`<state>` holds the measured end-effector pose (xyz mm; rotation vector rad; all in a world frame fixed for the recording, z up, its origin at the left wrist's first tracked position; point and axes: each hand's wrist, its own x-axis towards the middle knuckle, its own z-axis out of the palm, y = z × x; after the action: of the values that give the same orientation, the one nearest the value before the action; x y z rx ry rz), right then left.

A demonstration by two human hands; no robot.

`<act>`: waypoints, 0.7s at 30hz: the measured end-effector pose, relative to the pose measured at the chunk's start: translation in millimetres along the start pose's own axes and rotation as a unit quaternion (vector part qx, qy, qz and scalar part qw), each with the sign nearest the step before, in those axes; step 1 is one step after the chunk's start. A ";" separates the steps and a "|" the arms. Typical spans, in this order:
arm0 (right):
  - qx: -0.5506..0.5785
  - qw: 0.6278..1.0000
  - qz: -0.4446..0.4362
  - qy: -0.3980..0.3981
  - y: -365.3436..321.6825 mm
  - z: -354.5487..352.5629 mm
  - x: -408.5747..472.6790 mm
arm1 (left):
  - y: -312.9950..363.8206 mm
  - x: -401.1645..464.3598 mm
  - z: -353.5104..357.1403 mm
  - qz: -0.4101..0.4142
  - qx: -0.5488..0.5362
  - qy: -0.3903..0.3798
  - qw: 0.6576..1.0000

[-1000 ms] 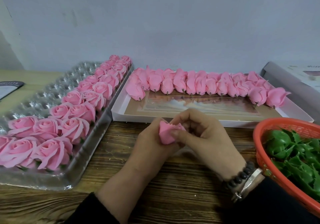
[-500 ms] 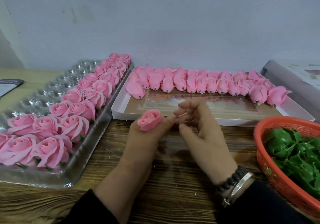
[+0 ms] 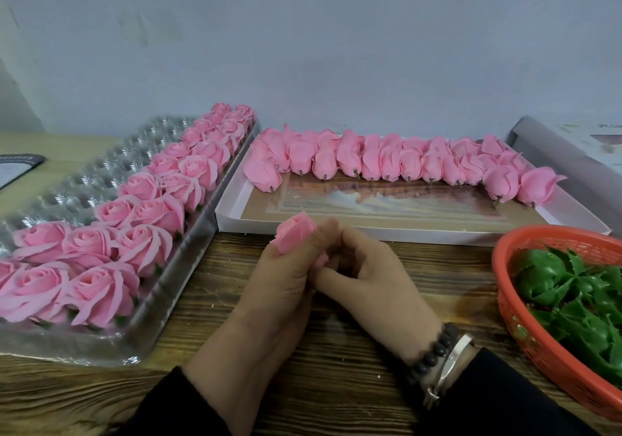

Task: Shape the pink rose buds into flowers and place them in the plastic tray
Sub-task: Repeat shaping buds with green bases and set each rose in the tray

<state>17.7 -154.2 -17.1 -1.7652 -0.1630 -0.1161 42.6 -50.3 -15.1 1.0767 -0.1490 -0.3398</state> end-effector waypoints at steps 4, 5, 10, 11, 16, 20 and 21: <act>0.036 0.997 0.032 -0.052 -0.9 -3.5 -0.8 | 0.7 1.4 -1.9 -0.026 -0.007 0.025 0.999; 0.051 0.997 0.035 -0.042 0.4 -2.9 -0.2 | -0.6 2.4 -2.8 -0.020 -0.015 0.023 0.999; 0.057 0.998 0.022 -0.018 1.4 -1.7 1.1 | -2.6 3.8 -6.3 -0.017 -0.048 -0.012 0.999; 0.056 0.998 0.013 -0.023 0.1 -2.7 0.8 | -3.0 4.8 -7.5 -0.022 -0.050 -0.011 0.998; 0.086 0.995 0.011 -0.049 -4.8 -8.6 -1.3 | -1.8 5.0 -8.3 -0.031 -0.027 -0.015 0.999; 0.047 0.999 -0.005 -0.014 -2.6 -4.1 -0.6 | -1.0 2.0 -7.1 0.056 0.062 0.016 0.996; 0.037 0.999 -0.012 0.009 -1.4 -2.9 0.0 | 0.0 1.7 -6.4 0.100 0.118 0.027 0.988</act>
<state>17.4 -156.8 -15.2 -1.6876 -0.1740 -0.1408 46.0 -45.6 -18.2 1.2922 -0.2526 -0.1126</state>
